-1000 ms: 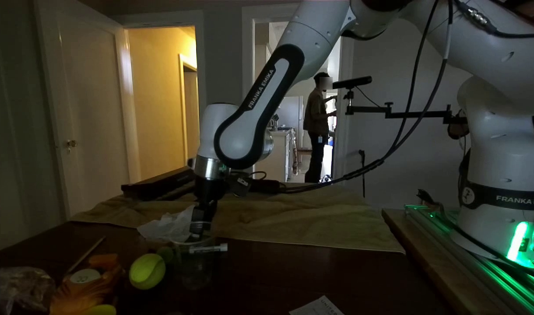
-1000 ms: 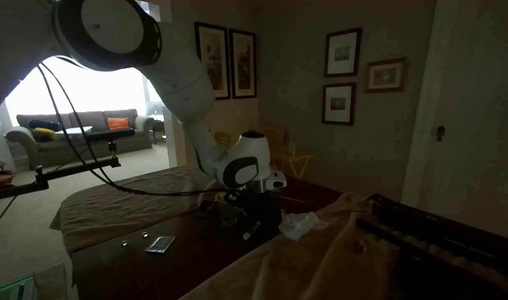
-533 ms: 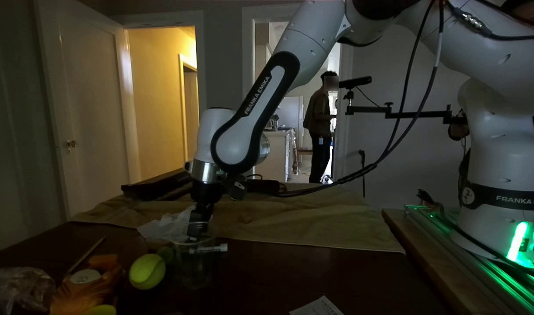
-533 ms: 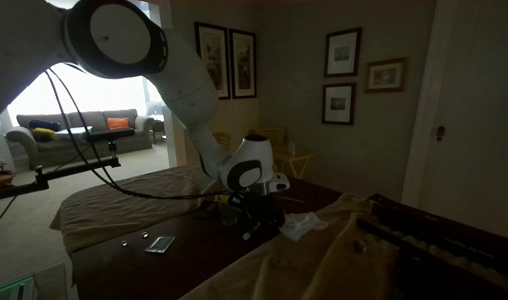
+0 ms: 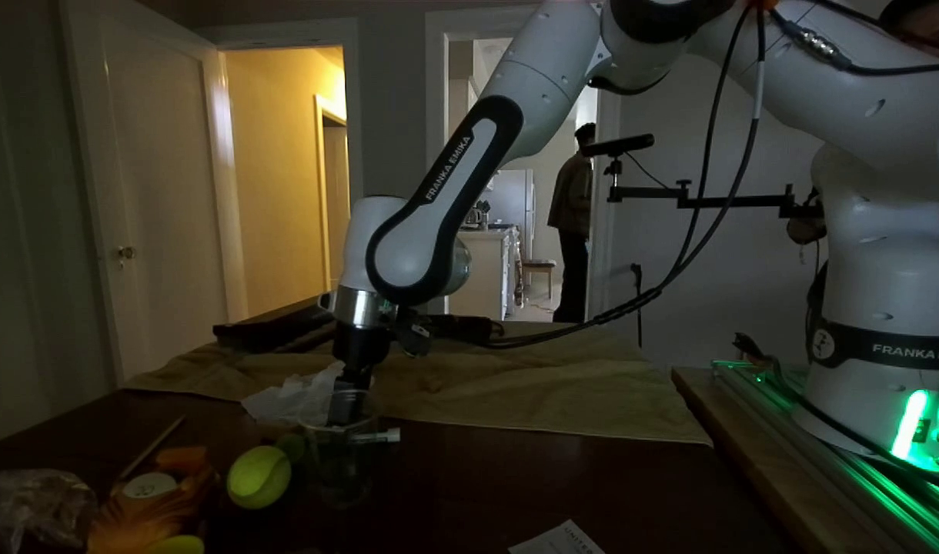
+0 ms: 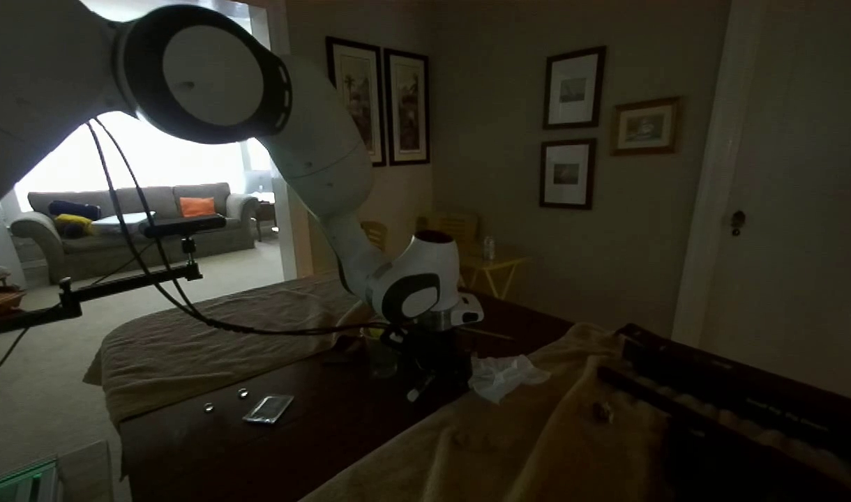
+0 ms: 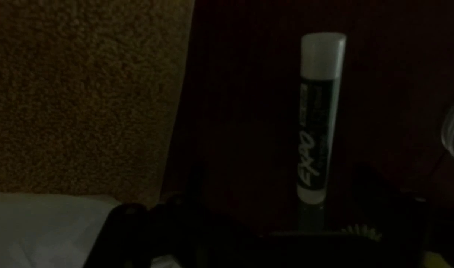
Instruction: Put the marker inside the clear cup
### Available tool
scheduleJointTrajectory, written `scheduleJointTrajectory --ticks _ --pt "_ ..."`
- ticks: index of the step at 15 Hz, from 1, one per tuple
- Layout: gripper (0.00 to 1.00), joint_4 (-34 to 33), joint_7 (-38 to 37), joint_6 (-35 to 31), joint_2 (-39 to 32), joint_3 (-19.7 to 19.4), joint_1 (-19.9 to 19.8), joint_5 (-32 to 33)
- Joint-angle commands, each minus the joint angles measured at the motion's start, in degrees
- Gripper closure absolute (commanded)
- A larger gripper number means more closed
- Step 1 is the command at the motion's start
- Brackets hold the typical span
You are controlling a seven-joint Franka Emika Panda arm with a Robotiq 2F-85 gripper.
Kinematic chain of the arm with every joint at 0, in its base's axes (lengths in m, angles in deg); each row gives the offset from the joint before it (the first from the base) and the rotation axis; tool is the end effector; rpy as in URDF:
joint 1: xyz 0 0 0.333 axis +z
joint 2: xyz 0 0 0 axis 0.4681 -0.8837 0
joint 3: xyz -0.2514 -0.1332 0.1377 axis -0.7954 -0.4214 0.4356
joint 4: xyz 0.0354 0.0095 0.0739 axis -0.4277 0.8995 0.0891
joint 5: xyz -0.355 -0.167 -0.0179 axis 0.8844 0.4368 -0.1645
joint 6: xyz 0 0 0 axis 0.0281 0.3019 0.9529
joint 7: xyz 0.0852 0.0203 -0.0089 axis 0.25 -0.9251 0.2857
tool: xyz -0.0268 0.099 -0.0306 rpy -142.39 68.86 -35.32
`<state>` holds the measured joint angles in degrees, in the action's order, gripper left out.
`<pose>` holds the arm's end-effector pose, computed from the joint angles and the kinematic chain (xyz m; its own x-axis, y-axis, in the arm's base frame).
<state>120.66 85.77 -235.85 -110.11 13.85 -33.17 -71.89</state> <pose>0.6517 0.0259 0.1139 0.9586 0.2186 0.1824 0.2352 -0.9691 -0.0748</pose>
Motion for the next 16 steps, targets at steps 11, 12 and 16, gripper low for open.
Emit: scheduleJointTrajectory --ticks 11,12,16 --pt "0.3 -3.6 -7.1 7.9 -0.4 -6.0 4.0 3.3" --pt "0.38 -3.9 -7.0 8.2 -0.4 -5.8 3.8 3.3" --pt "0.66 -4.8 -7.1 9.7 -0.5 -5.8 3.4 3.5"
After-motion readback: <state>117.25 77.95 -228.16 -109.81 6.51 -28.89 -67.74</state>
